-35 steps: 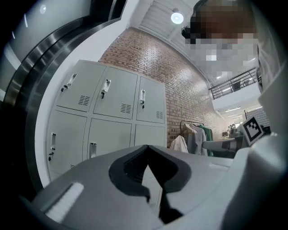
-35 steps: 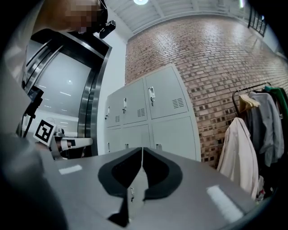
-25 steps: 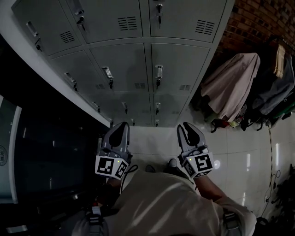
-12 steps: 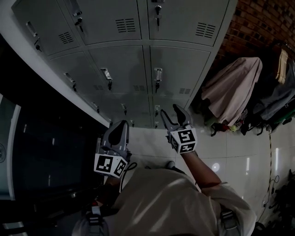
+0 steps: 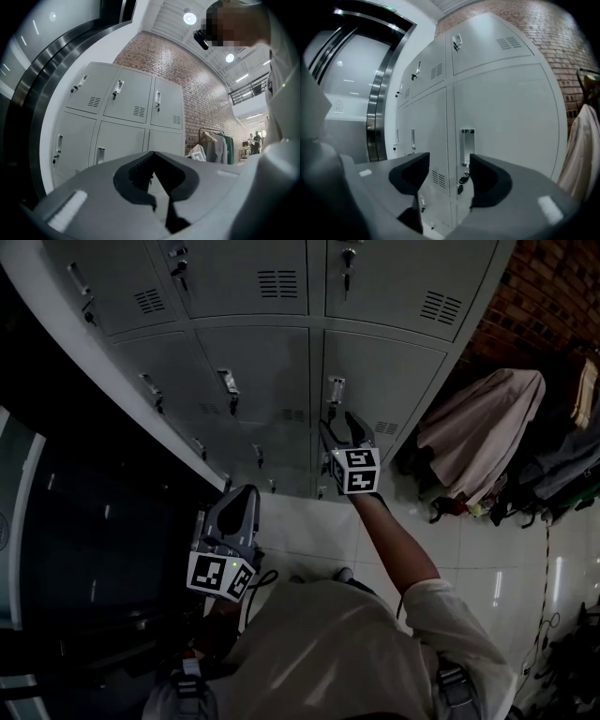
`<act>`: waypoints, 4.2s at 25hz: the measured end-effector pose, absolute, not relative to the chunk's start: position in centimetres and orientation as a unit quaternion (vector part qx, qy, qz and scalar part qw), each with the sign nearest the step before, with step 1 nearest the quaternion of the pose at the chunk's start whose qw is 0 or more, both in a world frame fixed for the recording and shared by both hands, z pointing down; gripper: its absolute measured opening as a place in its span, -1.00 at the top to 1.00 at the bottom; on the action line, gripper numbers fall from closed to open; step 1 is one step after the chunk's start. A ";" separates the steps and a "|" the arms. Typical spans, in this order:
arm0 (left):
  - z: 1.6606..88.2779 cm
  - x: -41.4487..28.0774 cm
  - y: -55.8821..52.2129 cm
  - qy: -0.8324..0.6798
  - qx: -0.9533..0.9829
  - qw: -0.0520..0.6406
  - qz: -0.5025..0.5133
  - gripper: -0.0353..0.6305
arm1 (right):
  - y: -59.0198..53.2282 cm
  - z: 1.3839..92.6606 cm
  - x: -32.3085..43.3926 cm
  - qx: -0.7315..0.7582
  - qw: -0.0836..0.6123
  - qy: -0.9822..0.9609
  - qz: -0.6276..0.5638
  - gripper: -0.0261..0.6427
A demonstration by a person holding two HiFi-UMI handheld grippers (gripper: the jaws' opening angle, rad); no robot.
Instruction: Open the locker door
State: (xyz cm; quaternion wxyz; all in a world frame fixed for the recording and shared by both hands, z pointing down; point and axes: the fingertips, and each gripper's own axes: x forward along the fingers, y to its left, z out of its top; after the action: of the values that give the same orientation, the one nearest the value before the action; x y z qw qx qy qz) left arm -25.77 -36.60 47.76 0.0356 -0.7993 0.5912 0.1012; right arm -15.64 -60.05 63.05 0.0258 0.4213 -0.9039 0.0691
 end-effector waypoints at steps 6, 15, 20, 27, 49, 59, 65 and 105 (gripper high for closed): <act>48.7 -26.7 -36.2 0.598 -0.795 0.030 0.093 0.81 | -63.7 63.9 -17.8 0.428 0.041 -0.900 0.071 0.13; 49.1 -28.4 -35.6 0.605 -0.790 0.027 0.097 0.81 | -67.2 66.0 -20.1 0.436 0.087 -0.893 0.064 0.08; 49.2 -28.9 -35.3 0.607 -0.789 0.026 0.092 0.81 | -67.7 65.7 -20.5 0.444 0.082 -0.889 0.076 0.09; 49.6 -28.7 -35.7 0.601 -0.794 0.022 0.088 0.81 | -66.8 65.5 -20.5 0.444 0.083 -0.889 0.077 0.09; 50.3 -26.5 -35.6 0.570 -0.816 0.016 0.091 0.81 | -54.0 64.5 -10.5 0.548 0.053 -0.835 0.016 0.45; 50.0 -22.9 -36.5 0.538 -0.838 0.013 0.092 0.81 | -49.1 64.2 -3.9 0.586 0.040 -0.809 -0.001 0.51; 50.1 -20.6 -36.7 0.520 -0.849 0.012 0.091 0.81 | -47.5 64.5 0.7 0.615 0.027 -0.788 0.011 0.61; 50.2 -23.3 -33.7 0.553 -0.828 -0.001 0.096 0.88 | -37.7 53.0 1.3 0.544 -0.086 -0.834 0.009 0.92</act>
State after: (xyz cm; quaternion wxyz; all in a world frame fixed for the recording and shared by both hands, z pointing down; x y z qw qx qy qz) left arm -23.27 -33.70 50.15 -0.0007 -0.8278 0.5527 0.0962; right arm 1.29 -37.69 53.01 -0.0858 0.5444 -0.8344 0.0087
